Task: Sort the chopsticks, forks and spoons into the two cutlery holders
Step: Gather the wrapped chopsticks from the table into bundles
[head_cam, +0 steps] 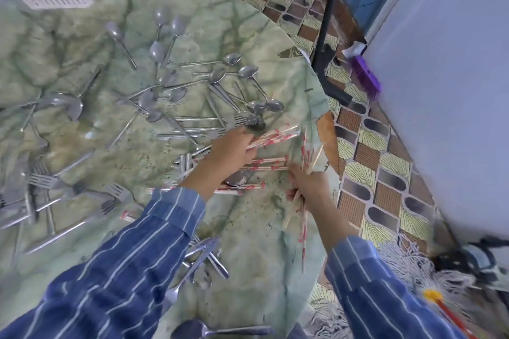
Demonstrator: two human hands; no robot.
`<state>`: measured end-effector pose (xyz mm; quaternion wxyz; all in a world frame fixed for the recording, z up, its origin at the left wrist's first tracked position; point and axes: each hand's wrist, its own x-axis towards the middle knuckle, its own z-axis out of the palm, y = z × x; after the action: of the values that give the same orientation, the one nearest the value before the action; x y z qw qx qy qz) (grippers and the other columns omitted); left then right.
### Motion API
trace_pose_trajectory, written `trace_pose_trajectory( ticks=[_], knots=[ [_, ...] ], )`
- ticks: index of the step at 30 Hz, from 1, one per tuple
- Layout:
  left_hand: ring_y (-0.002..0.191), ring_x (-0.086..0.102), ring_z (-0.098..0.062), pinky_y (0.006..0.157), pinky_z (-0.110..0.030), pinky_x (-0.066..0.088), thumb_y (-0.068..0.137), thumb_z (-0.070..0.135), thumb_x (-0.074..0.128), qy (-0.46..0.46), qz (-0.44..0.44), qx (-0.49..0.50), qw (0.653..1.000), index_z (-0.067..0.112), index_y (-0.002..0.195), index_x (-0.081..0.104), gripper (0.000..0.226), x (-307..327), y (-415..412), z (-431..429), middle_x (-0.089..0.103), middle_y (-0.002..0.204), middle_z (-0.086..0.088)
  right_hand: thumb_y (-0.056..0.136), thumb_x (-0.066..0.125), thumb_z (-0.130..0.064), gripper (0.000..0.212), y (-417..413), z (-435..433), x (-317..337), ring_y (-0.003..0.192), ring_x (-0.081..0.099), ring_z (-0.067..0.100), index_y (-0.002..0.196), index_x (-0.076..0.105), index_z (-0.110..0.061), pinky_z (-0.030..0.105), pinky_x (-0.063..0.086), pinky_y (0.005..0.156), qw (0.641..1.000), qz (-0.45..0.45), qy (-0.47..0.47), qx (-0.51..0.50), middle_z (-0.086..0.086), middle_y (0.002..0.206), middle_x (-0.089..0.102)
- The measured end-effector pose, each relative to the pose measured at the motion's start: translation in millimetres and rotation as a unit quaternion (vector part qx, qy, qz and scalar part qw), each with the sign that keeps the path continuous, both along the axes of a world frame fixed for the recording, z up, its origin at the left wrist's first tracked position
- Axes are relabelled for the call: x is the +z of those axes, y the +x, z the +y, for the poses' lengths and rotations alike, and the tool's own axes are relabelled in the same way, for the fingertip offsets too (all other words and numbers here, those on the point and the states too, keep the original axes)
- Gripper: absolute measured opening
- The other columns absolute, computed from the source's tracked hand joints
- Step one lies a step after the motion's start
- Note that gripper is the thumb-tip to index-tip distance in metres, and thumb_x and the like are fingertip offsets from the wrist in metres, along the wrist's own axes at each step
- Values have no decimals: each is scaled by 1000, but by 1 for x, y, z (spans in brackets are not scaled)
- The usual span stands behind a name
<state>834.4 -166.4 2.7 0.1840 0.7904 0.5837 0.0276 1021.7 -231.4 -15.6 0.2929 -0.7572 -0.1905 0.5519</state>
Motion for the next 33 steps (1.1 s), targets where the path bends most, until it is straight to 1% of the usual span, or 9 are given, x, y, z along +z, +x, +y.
trace_pose_trajectory(
  ticks=[4,10,12,15,19,22,26,29,33],
  knots=[
    [93,59,-25,67,-32,45,85,35,57,2,-27,35,999,16,107,60,29,11,1,0,63,98,-3,87,69,-26,34,-10,9,-1,41,55,27,65,57,-2,39,51,54,999,19,8,-38,12,52,56],
    [100,61,-27,67,-29,36,86,49,63,-66,77,-17,995,19,121,58,46,7,2,0,65,108,-7,92,55,-16,22,-8,21,7,49,63,29,74,57,-6,45,59,63,1000,-21,19,-13,3,42,57],
    [98,60,-25,69,-30,40,86,51,62,-61,68,-19,996,17,117,62,46,3,2,1,64,107,-5,94,52,-21,25,-3,21,8,60,68,35,72,57,-11,48,59,66,998,-39,39,-15,5,55,62],
    [104,58,-24,76,-33,44,88,48,61,-53,62,-39,996,15,120,62,47,-1,1,3,59,115,-4,98,50,-27,24,10,13,10,55,67,29,83,59,-12,38,58,56,995,-35,85,-38,9,76,71],
    [96,60,-25,66,-30,39,87,50,61,-52,106,-41,992,14,110,62,43,-3,-3,4,63,102,-5,98,48,-20,25,31,8,19,55,66,20,103,58,2,29,54,45,982,26,164,-86,9,94,73],
    [97,58,-26,68,-32,41,92,47,55,-44,116,-47,991,11,107,59,39,-4,-4,2,61,105,-7,98,41,-15,24,39,8,33,56,61,15,92,59,-1,28,50,47,974,63,193,-104,10,91,74],
    [90,59,-26,71,-36,49,95,34,52,-33,14,-11,999,11,112,55,29,5,-8,4,59,103,-9,99,41,-17,27,41,11,48,69,64,17,81,59,-9,31,54,66,966,121,188,-130,3,72,69],
    [68,59,-19,55,-31,47,98,30,51,-65,-182,73,978,11,110,51,23,27,-15,4,65,96,-7,100,47,-23,27,37,12,54,75,65,24,83,58,-5,37,54,81,948,223,180,-136,6,70,67],
    [79,63,2,72,-21,50,101,29,45,-9,-363,206,909,18,113,50,17,63,-38,-4,69,92,7,96,57,-16,14,22,14,57,62,61,20,104,50,-7,33,58,67,923,315,192,-108,5,73,54]
  ],
)
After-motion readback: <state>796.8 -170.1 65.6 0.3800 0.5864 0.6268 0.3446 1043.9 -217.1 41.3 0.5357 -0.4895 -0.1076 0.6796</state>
